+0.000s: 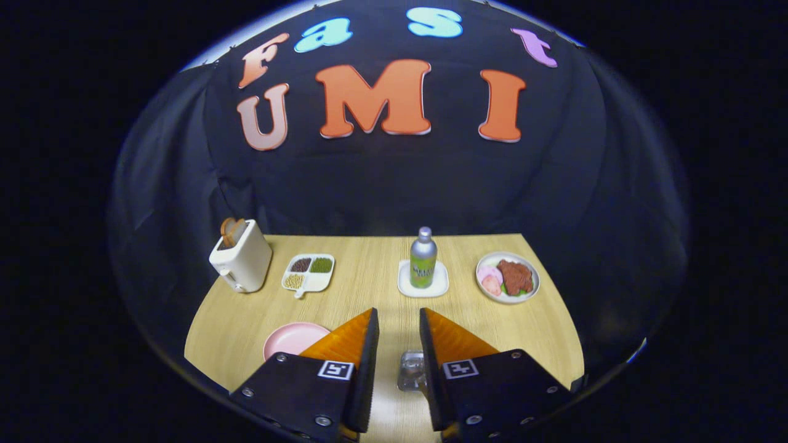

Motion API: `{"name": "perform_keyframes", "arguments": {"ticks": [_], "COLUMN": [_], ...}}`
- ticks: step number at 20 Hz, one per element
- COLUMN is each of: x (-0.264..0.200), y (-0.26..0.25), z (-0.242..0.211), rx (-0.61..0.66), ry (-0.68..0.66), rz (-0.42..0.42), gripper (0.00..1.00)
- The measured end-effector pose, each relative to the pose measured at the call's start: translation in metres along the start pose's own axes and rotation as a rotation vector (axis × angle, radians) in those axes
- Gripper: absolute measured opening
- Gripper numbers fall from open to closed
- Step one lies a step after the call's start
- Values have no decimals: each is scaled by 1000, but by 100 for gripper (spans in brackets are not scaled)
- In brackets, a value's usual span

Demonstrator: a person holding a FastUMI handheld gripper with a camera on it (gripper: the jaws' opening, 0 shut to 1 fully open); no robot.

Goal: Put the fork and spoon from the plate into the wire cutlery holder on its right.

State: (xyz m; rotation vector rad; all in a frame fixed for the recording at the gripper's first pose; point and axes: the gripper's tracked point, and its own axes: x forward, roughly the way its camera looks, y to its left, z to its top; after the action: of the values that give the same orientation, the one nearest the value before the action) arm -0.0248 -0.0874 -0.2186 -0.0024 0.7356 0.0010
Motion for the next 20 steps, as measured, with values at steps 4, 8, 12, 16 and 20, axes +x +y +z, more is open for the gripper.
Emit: {"name": "perform_keyframes", "arguments": {"ticks": [4, 8, 12, 16, 20], "x": [-24, -39, -52, -70, -89], "y": [3, 14, 27, 31, 29], "z": [50, 81, 106, 139, 163], "rx": [-21, -24, -22, -43, -49], "ry": [-188, -290, -379, -509, -619], "rz": [1, 46, 94, 82, 66], "gripper": [70, 88, 94, 95, 95]}}
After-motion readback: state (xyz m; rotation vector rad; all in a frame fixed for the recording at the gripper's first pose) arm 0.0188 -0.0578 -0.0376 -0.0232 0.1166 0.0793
